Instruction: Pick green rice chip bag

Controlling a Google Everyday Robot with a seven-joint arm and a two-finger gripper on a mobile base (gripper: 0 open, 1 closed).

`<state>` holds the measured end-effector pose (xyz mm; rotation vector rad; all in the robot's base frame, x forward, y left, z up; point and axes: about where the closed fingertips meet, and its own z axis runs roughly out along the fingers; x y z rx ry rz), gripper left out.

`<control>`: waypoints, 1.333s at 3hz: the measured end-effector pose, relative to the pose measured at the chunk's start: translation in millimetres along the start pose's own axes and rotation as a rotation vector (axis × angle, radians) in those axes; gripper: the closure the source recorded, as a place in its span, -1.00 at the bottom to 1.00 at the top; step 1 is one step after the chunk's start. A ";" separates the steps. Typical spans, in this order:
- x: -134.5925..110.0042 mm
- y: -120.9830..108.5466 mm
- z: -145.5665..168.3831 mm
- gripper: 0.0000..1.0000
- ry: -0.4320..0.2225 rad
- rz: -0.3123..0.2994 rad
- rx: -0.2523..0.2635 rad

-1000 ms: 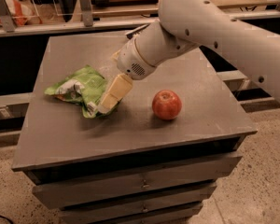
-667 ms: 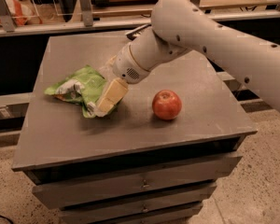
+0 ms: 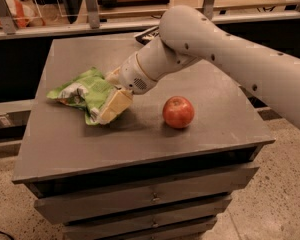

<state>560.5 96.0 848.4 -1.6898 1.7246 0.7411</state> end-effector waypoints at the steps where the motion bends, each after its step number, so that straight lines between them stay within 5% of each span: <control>1: -0.5 -0.6 0.7 0.25 0.006 -0.001 0.021; 2: -16.9 -4.5 -10.2 0.73 -0.035 -0.030 0.055; 3: -38.3 -8.4 -27.2 1.00 -0.104 -0.056 0.087; 4: -54.5 -8.9 -42.7 1.00 -0.174 -0.075 0.102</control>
Offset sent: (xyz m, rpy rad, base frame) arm 0.0106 0.0022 0.0466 0.0859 -0.1205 -0.0326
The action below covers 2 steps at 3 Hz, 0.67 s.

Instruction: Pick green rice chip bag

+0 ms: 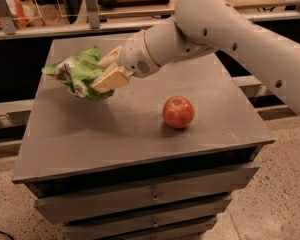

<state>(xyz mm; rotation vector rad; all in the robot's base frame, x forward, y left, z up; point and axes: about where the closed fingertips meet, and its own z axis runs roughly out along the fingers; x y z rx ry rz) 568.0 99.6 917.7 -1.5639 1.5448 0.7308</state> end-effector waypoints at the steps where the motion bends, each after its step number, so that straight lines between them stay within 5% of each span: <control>1: -16.6 -0.4 -11.6 1.00 -0.047 -0.018 0.006; 2: -31.9 0.0 -21.5 1.00 -0.096 -0.044 0.003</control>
Offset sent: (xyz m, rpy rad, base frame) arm -0.0069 -0.0080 0.0584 0.1422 -0.0712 0.0502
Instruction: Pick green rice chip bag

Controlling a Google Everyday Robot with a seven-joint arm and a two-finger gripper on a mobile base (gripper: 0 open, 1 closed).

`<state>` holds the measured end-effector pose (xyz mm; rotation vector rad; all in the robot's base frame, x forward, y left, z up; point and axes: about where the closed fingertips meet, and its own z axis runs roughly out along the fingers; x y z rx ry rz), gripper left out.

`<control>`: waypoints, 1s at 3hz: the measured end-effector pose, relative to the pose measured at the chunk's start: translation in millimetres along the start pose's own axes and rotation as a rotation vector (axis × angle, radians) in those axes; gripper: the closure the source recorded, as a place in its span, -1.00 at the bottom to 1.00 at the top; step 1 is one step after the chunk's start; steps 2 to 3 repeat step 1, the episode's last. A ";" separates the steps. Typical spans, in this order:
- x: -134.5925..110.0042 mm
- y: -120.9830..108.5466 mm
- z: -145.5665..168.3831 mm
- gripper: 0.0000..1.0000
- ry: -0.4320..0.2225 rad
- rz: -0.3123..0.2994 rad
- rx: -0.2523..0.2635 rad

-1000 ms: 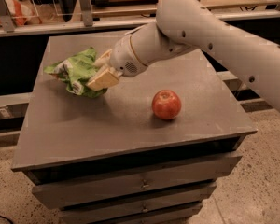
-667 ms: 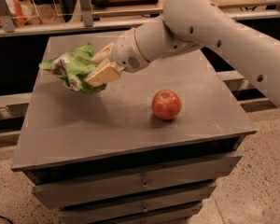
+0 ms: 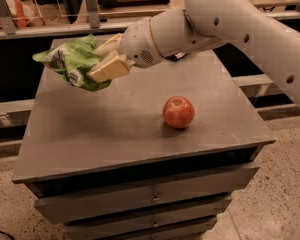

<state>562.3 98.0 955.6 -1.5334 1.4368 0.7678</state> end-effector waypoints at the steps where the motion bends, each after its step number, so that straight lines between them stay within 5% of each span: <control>1: 0.0 0.0 0.1 1.00 0.000 0.000 0.000; 3: 0.0 0.0 0.1 1.00 0.000 0.000 0.000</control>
Offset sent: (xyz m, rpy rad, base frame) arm 0.0000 0.0000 0.0000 0.0000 0.0000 0.0000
